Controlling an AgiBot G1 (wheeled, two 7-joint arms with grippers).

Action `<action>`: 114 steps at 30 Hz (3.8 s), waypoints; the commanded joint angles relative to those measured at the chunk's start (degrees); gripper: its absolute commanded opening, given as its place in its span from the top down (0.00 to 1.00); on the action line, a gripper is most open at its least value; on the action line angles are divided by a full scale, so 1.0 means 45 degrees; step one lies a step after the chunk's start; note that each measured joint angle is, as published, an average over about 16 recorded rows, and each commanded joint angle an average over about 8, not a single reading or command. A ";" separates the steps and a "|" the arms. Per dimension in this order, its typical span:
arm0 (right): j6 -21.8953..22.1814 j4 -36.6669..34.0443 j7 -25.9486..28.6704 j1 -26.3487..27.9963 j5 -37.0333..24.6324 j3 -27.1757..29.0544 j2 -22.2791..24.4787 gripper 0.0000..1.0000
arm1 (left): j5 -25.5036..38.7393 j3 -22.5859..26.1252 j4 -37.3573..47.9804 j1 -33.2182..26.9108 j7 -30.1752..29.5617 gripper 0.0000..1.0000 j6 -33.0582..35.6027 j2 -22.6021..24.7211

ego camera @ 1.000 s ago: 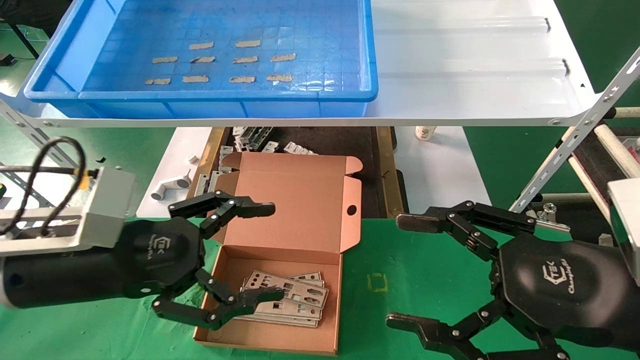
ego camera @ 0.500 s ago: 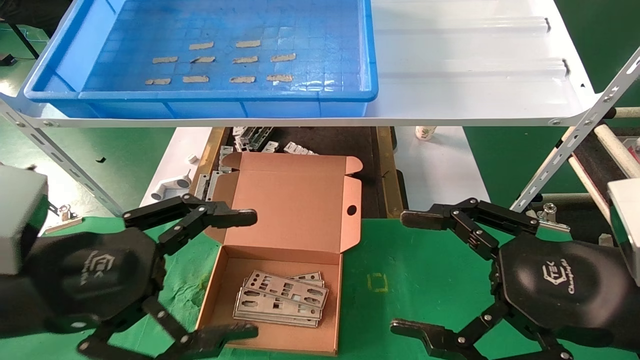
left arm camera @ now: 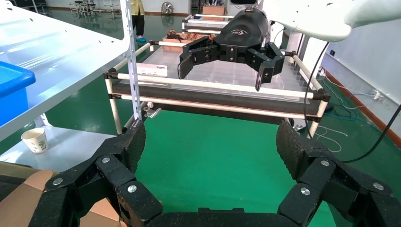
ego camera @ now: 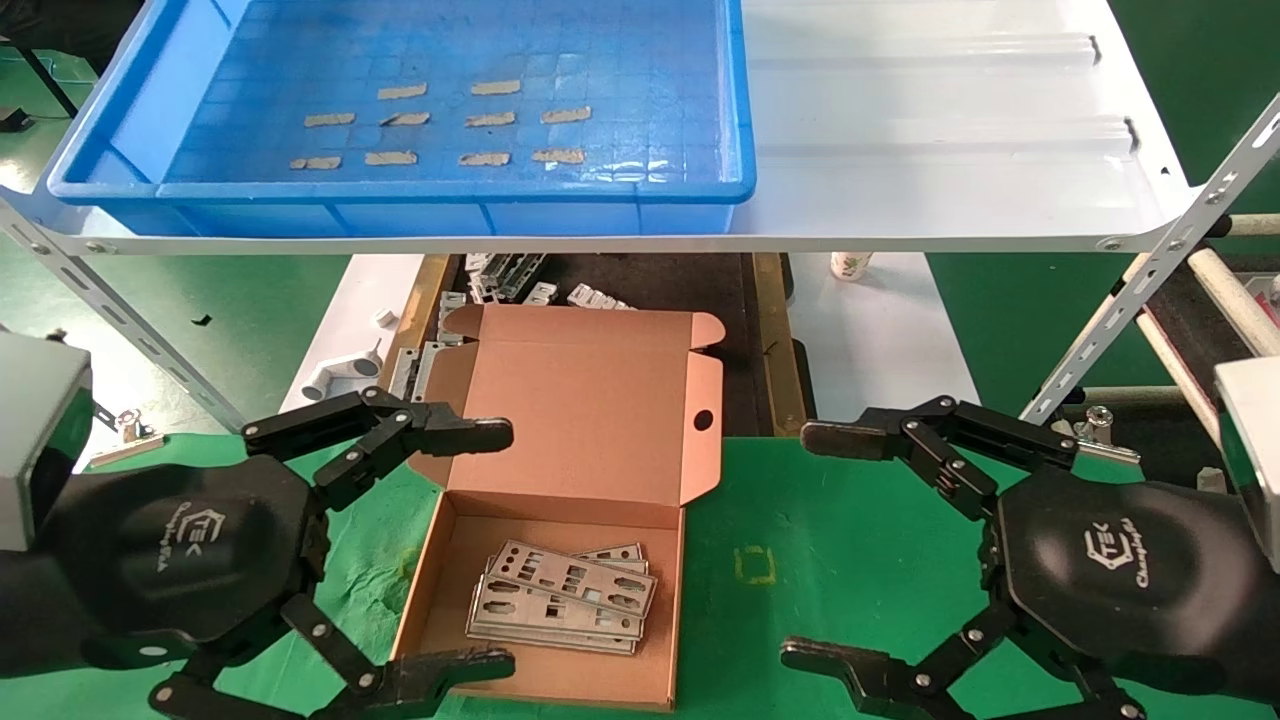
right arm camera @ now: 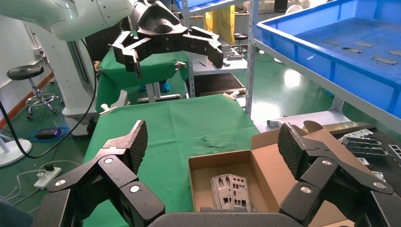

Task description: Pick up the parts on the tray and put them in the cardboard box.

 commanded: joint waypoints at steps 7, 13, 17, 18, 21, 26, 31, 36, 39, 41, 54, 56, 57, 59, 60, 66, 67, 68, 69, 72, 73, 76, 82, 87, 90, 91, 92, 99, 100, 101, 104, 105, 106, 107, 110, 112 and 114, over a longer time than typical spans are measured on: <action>0.0000 0.0000 0.0000 0.0000 0.0000 0.0000 0.0000 0.00 | 0.0055 0.0079 0.0101 -0.0056 0.0042 0.00 -0.0013 0.0049; 0.0000 0.0000 0.0000 0.0000 0.0000 0.0000 0.0000 0.00 | 0.0073 0.0108 0.0137 -0.0078 0.0057 0.00 -0.0019 0.0066; 0.0000 0.0000 0.0000 0.0000 0.0000 0.0000 0.0000 0.00 | 0.0081 0.0121 0.0152 -0.0087 0.0063 0.00 -0.0024 0.0072; 0.0000 0.0000 0.0000 0.0000 0.0000 0.0000 0.0000 0.00 | 0.0082 0.0124 0.0156 -0.0089 0.0064 0.00 -0.0025 0.0073; 0.0000 0.0000 0.0000 0.0000 0.0000 0.0000 0.0000 0.00 | 0.0085 0.0131 0.0165 -0.0092 0.0066 0.00 -0.0027 0.0076; 0.0000 0.0000 0.0000 0.0000 0.0000 0.0000 0.0000 0.00 | 0.0091 0.0138 0.0175 -0.0096 0.0071 0.00 -0.0030 0.0080; 0.0000 0.0000 0.0000 0.0000 0.0000 0.0000 0.0000 0.00 | 0.0096 0.0143 0.0180 -0.0099 0.0075 0.00 -0.0031 0.0084; 0.0000 0.0000 0.0000 0.0000 0.0000 0.0000 0.0000 0.00 | 0.0100 0.0148 0.0184 -0.0103 0.0078 0.00 -0.0031 0.0088; 0.0000 0.0000 0.0000 0.0000 0.0000 0.0000 0.0000 0.00 | 0.0101 0.0150 0.0187 -0.0105 0.0080 0.00 -0.0031 0.0090; 0.0000 0.0000 0.0000 0.0000 0.0000 0.0000 0.0000 0.00 | 0.0101 0.0152 0.0188 -0.0107 0.0082 0.00 -0.0031 0.0091; 0.0000 0.0000 0.0000 0.0000 0.0000 0.0000 0.0000 0.00 | 0.0102 0.0159 0.0197 -0.0112 0.0084 0.00 -0.0031 0.0092; 0.0000 0.0000 0.0000 0.0000 0.0000 0.0000 0.0000 0.00 | 0.0102 0.0159 0.0197 -0.0112 0.0084 0.00 -0.0031 0.0092; 0.0000 0.0000 0.0000 0.0000 0.0000 0.0000 0.0000 0.00 | 0.0102 0.0159 0.0197 -0.0112 0.0084 0.00 -0.0031 0.0092; 0.0000 0.0000 0.0000 0.0000 0.0000 0.0000 0.0000 0.00 | 0.0102 0.0159 0.0197 -0.0112 0.0084 0.00 -0.0031 0.0092; 0.0000 0.0000 0.0000 0.0000 0.0000 0.0000 0.0000 0.00 | 0.0102 0.0159 0.0197 -0.0112 0.0084 0.00 -0.0031 0.0093; 0.0000 0.0000 0.0000 0.0000 0.0000 0.0000 0.0000 0.00 | 0.0102 0.0159 0.0197 -0.0112 0.0084 0.00 -0.0031 0.0093; 0.0000 0.0000 0.0000 0.0000 0.0000 0.0000 0.0000 0.00 | 0.0102 0.0159 0.0197 -0.0112 0.0084 0.00 -0.0031 0.0093; 0.0000 0.0000 0.0000 0.0000 0.0000 0.0000 0.0000 0.00 | 0.0102 0.0159 0.0197 -0.0112 0.0084 0.00 -0.0031 0.0093; 0.0000 0.0000 0.0000 0.0000 0.0000 0.0000 0.0000 0.00 | 0.0102 0.0159 0.0197 -0.0112 0.0084 0.00 -0.0031 0.0093; 0.0000 0.0000 0.0000 0.0000 0.0000 0.0000 0.0000 0.00 | 0.0101 0.0160 0.0197 -0.0112 0.0084 0.00 -0.0031 0.0093; 0.0000 0.0000 0.0000 0.0000 0.0000 0.0000 0.0000 0.00 | 0.0101 0.0160 0.0197 -0.0112 0.0084 0.00 -0.0031 0.0092; 0.0000 0.0000 0.0000 0.0000 0.0000 0.0000 0.0000 0.00 | 0.0101 0.0160 0.0197 -0.0112 0.0084 0.00 -0.0031 0.0093; 0.0000 0.0000 0.0000 0.0000 0.0000 0.0000 0.0000 0.00 | 0.0101 0.0160 0.0197 -0.0112 0.0084 0.00 -0.0031 0.0093; 0.0000 0.0000 0.0000 0.0000 0.0000 0.0000 0.0000 0.00 | 0.0101 0.0159 0.0197 -0.0112 0.0084 0.00 -0.0031 0.0093; 0.0000 0.0000 0.0000 0.0000 0.0000 0.0000 0.0000 0.00 | 0.0101 0.0159 0.0197 -0.0112 0.0084 0.00 -0.0031 0.0093; 0.0000 0.0000 0.0000 0.0000 0.0000 0.0000 0.0000 0.00 | 0.0101 0.0159 0.0197 -0.0112 0.0084 0.00 -0.0031 0.0093; 0.0000 0.0000 0.0000 0.0000 0.0000 0.0000 0.0000 0.00 | 0.0101 0.0159 0.0197 -0.0112 0.0084 0.00 -0.0031 0.0093; 0.0000 0.0000 0.0000 0.0000 0.0000 0.0000 0.0000 0.00 | 0.0101 0.0159 0.0197 -0.0112 0.0084 0.00 -0.0031 0.0093; 0.0000 0.0000 0.0000 0.0000 0.0000 0.0000 0.0000 0.00 | 0.0101 0.0159 0.0197 -0.0112 0.0084 0.00 -0.0031 0.0093; 0.0000 0.0000 0.0000 0.0000 0.0000 0.0000 0.0000 0.00 | 0.0101 0.0159 0.0197 -0.0112 0.0084 0.00 -0.0031 0.0093; 0.0000 0.0000 0.0000 0.0000 0.0000 -0.0001 0.0000 0.00 | 0.0101 0.0159 0.0197 -0.0112 0.0084 0.00 -0.0031 0.0093; 0.0000 0.0000 0.0000 0.0000 0.0000 0.0000 0.0000 0.00 | 0.0101 0.0159 0.0197 -0.0112 0.0084 0.00 -0.0031 0.0093; 0.0000 0.0000 0.0000 0.0000 0.0000 0.0000 0.0000 0.00 | 0.0101 0.0159 0.0197 -0.0112 0.0084 0.00 -0.0031 0.0093; 0.0000 0.0000 0.0000 0.0000 0.0000 0.0000 0.0000 0.00 | 0.0101 0.0159 0.0197 -0.0112 0.0084 0.00 -0.0031 0.0092; 0.0000 0.0000 0.0000 0.0000 0.0000 0.0000 0.0000 0.00 | 0.0101 0.0159 0.0197 -0.0112 0.0084 0.00 -0.0031 0.0092; 0.0000 0.0000 0.0000 0.0000 0.0000 0.0000 0.0000 0.00 | 0.0101 0.0159 0.0197 -0.0112 0.0084 0.00 -0.0031 0.0093; 0.0000 0.0000 0.0000 0.0000 0.0000 0.0000 0.0000 0.00 | 0.0101 0.0159 0.0197 -0.0112 0.0084 0.00 -0.0031 0.0093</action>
